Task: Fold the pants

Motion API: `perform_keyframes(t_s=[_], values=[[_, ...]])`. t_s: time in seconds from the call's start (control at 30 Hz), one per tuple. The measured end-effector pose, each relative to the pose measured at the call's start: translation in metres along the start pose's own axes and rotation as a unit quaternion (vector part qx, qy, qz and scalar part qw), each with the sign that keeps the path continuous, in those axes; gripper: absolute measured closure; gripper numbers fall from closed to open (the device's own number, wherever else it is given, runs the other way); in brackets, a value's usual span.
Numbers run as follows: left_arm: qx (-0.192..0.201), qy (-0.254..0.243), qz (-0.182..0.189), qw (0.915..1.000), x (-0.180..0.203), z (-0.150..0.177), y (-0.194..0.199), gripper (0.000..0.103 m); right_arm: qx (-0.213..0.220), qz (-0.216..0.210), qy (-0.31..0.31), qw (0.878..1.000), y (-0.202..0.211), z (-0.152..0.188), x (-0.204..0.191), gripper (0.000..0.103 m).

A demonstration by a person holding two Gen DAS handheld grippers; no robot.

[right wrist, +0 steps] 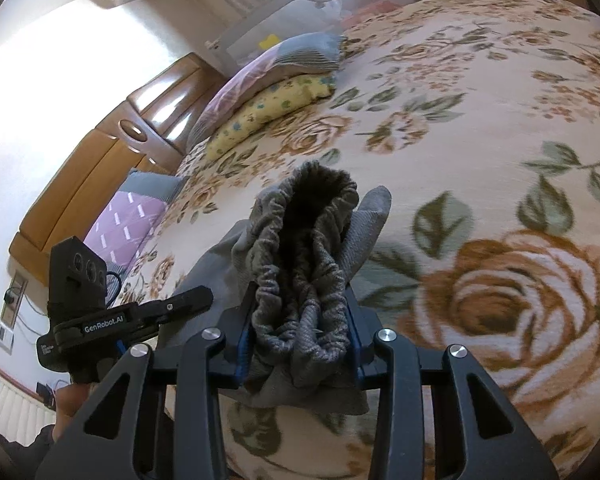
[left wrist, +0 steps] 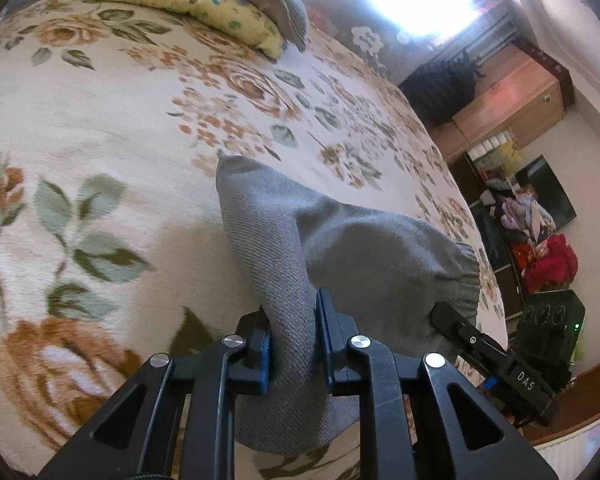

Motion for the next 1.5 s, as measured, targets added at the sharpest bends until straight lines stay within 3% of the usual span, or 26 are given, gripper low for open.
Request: perform_keyframes(t_s=[0.73,1.5], values=[[0.063,0.009,-0.029,0.9975,-0.035,-0.031,0.050,0.085,-0.007,-0.028,0.064,0.998,-0.036,-0.027,-0.077,0.064],[0.078,0.001,-0.074,0.9942,-0.081,-0.087,0.052,0.085,-0.012,-0.041,0.086,0.995,-0.110,-0.065,-0.124,0.064]])
Point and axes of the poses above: each gripper's, at about its wrist camera, not at the fingertips, and y roughly against the way its jaws point, x to its right, z to its underside, the point moved 3 cm from there along -y, roughly the way its jaws point, and after that the axes turned 15 degrees about z, right-handed, at the moved point
